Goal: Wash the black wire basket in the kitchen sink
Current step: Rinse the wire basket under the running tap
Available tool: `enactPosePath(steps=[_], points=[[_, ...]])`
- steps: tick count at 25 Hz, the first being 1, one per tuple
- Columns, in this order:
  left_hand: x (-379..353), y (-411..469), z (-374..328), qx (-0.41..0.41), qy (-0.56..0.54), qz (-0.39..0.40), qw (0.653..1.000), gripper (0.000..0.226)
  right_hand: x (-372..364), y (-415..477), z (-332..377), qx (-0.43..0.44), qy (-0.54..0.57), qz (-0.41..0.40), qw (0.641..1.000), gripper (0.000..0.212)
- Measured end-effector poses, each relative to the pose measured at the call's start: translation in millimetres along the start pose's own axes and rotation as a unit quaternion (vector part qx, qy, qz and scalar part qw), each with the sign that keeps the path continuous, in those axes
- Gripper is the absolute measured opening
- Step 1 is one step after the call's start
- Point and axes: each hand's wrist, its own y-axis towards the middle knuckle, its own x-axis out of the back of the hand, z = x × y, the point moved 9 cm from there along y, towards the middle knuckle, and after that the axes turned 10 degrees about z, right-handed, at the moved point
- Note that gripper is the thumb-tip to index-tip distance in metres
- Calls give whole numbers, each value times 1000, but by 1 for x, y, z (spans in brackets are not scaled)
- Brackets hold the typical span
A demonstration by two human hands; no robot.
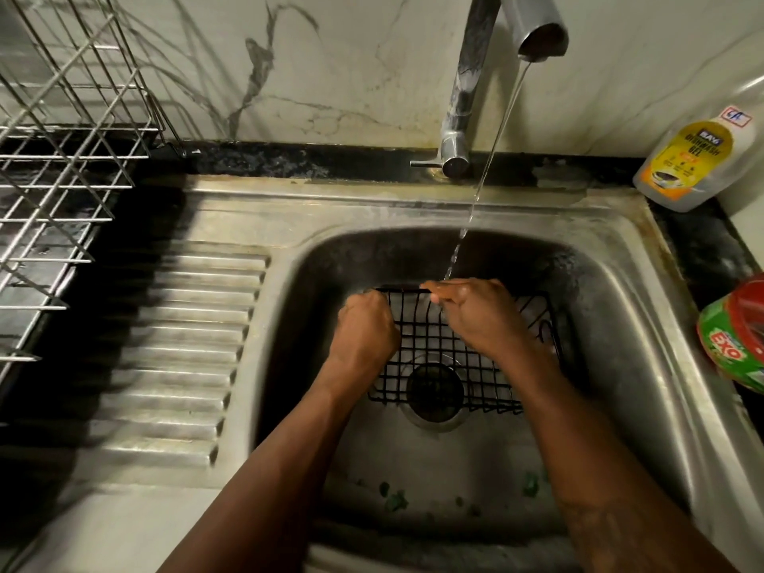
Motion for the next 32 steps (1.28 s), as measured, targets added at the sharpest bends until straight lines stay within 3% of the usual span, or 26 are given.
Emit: enactPosePath(steps=[4,6,11,15,18,22,27,32], points=[[0,1,6,-4,22,-1,1000,13,-10,14,42,48,12,-2,999,33],[8,0,15,22,48,-24,998,11,-7,8,9,3,53,18,998,34],[21,-8,23,59,80,-86,991,29,13,-15,-63,-91,102,25,990,30],[25,-8,28,88,94,-84,988,24,-8,2,-8,-52,33,55,997,42],[27,-8,33,106,101,-83,986,18,-13,11,29,4,59,43,997,48],[31,-6,37,132,140,-72,979,15,-7,-4,-22,-56,49,81,994,35],[31,-6,36,124,144,-58,980,20,4,-13,-61,-92,67,115,987,30],[27,-8,29,69,109,-77,989,18,-10,4,-25,-64,69,92,991,35]])
